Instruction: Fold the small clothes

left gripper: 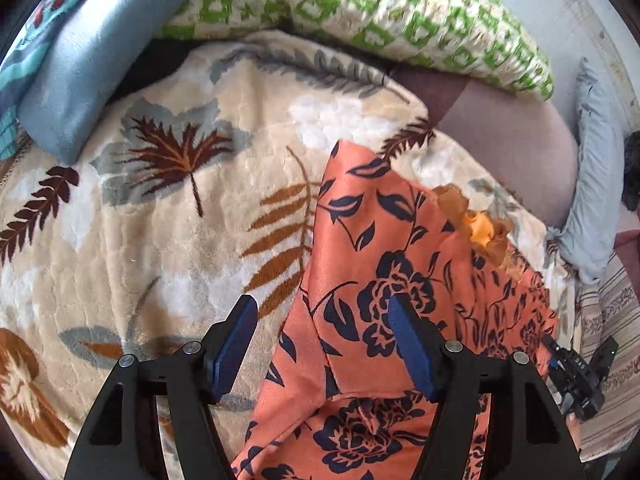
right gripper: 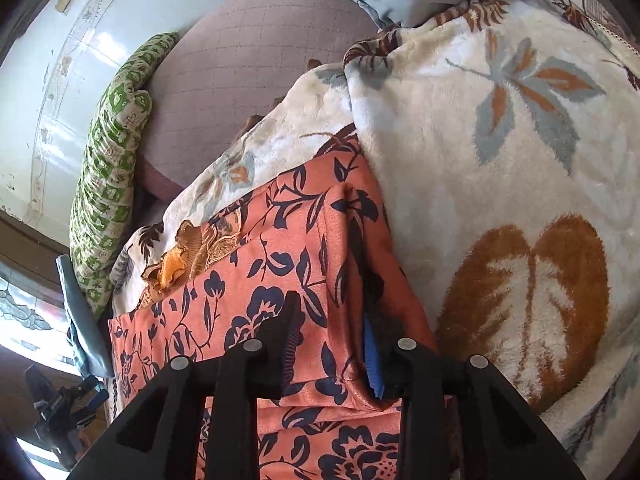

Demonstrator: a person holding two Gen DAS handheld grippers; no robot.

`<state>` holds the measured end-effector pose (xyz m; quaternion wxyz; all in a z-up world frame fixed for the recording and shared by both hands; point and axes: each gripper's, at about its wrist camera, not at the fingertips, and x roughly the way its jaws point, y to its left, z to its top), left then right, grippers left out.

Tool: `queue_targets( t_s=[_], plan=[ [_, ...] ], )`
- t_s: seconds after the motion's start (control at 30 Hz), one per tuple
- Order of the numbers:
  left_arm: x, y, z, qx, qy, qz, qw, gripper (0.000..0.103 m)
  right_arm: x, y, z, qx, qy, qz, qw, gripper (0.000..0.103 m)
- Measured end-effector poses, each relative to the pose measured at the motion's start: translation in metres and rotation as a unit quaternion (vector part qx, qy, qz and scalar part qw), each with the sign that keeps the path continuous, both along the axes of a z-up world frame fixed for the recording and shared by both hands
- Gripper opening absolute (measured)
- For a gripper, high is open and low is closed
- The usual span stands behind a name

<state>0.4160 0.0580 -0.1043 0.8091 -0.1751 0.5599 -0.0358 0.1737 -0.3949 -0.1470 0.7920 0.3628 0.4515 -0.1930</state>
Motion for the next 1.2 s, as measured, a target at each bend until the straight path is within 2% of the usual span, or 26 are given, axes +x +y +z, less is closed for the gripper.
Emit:
queue_targets(
  t_s=[0.03,0.07,0.1,0.17,0.23,0.3,0.4,0.47,0.5,0.63,0.7,0.77,0.83,0.97,1.13,1.2],
  plan=[
    [0.008,-0.009,-0.007,0.011,0.011,-0.008,0.9999,0.047,0.005,0.001,0.001,-0.011,0.008,0.010,1.000,0.025],
    [0.013,-0.019,-0.012,0.023,0.019,-0.016,0.9994,0.039,0.010,0.004,0.006,-0.022,0.006,0.027,0.999,0.007],
    [0.018,-0.027,-0.015,0.034,0.023,-0.024,0.9989,0.028,0.012,0.007,0.015,-0.040,-0.005,0.041,0.998,0.005],
    [0.030,-0.037,-0.016,0.071,0.014,-0.016,0.9973,0.028,0.011,0.009,0.035,-0.060,-0.048,0.050,0.996,0.005],
    [0.041,-0.042,-0.024,0.103,0.006,-0.010,0.9946,0.027,0.010,0.002,0.040,-0.057,-0.064,0.041,0.995,0.005],
    [0.043,-0.046,-0.034,0.119,0.015,-0.002,0.9928,0.027,0.012,-0.005,0.027,-0.056,-0.033,0.036,0.997,0.005],
    [0.029,-0.044,-0.037,0.118,0.011,-0.003,0.9929,0.027,0.013,-0.009,-0.005,-0.048,0.027,0.034,0.998,0.006],
    [0.026,-0.044,-0.033,0.126,0.015,-0.012,0.9919,0.027,0.006,-0.007,-0.004,-0.053,0.016,0.023,0.998,0.006],
    [0.024,-0.042,-0.029,0.120,0.017,-0.013,0.9925,0.027,0.002,-0.005,0.000,-0.051,0.011,0.014,0.999,0.012],
    [0.000,-0.010,0.000,0.080,0.011,0.009,0.9967,0.027,-0.018,0.005,0.027,-0.052,-0.002,0.003,0.999,0.014],
    [-0.018,0.002,0.014,0.068,0.004,0.016,0.9975,0.027,-0.033,0.012,0.040,-0.046,-0.020,0.003,0.999,0.021],
    [-0.036,0.009,0.024,0.056,0.004,0.015,0.9983,0.029,-0.049,0.021,0.048,-0.032,-0.032,0.001,0.999,0.026],
    [-0.053,0.011,0.028,0.036,0.010,0.015,0.9992,0.034,-0.062,0.031,0.051,-0.014,-0.041,0.000,0.999,0.027],
    [-0.080,0.007,0.025,-0.010,0.020,0.020,0.9996,0.045,-0.081,0.044,0.045,0.027,-0.049,-0.012,0.998,0.027],
    [-0.083,0.000,-0.007,-0.071,0.061,0.023,0.9954,0.046,-0.087,0.044,0.019,0.109,-0.058,-0.041,0.992,0.032],
    [-0.080,0.002,-0.016,-0.071,0.072,0.032,0.9943,0.046,-0.083,0.049,0.012,0.117,-0.047,-0.030,0.992,0.032]
  ],
)
